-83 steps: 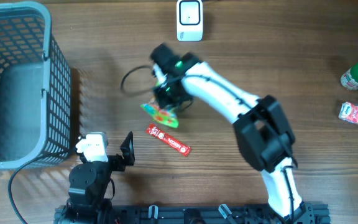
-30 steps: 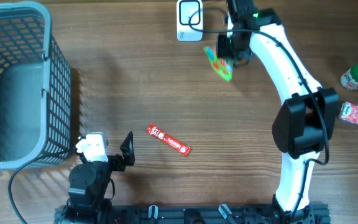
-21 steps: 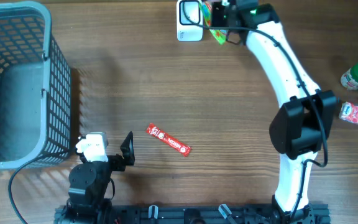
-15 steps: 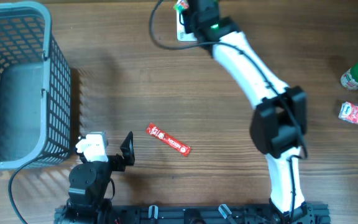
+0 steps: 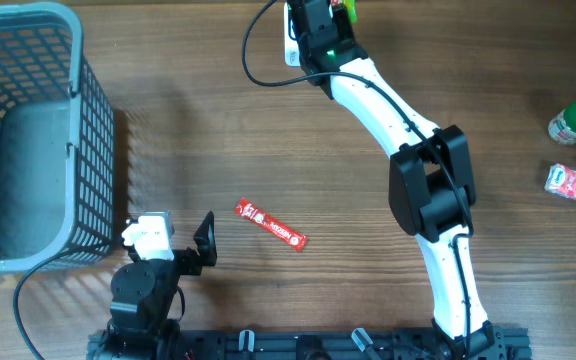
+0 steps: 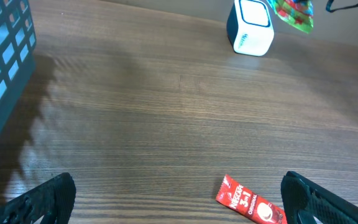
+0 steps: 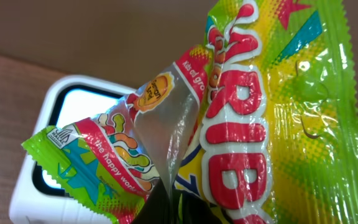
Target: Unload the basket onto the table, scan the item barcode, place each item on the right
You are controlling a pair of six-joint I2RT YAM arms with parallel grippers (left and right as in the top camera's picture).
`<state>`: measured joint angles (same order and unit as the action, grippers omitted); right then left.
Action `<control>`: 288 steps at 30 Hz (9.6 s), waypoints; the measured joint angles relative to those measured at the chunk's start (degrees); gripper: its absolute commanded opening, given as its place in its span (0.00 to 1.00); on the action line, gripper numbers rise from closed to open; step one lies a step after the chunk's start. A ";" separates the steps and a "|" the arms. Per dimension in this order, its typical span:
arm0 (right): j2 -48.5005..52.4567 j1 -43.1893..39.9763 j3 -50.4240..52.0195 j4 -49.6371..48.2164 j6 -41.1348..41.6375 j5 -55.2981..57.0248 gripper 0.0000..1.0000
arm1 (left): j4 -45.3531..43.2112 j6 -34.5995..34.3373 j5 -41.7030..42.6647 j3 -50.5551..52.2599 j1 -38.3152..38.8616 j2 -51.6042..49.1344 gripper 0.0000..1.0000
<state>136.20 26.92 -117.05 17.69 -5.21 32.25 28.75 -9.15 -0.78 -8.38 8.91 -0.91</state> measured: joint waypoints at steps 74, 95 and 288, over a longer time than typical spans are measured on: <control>-21.84 21.38 36.68 29.20 41.24 -61.00 0.04 | 0.00 -0.02 0.00 0.04 -0.02 -0.22 1.00; -15.43 -0.85 29.53 39.30 27.61 -56.54 1.00 | 0.00 -0.02 0.00 0.04 0.00 -0.22 1.00; -130.38 -31.54 77.96 -6.21 32.17 -37.09 1.00 | 0.07 0.00 0.00 0.20 -0.02 -0.26 1.00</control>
<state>5.82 -4.62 -39.09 11.49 26.96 -4.84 28.82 -9.15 -0.78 -8.19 8.88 -1.17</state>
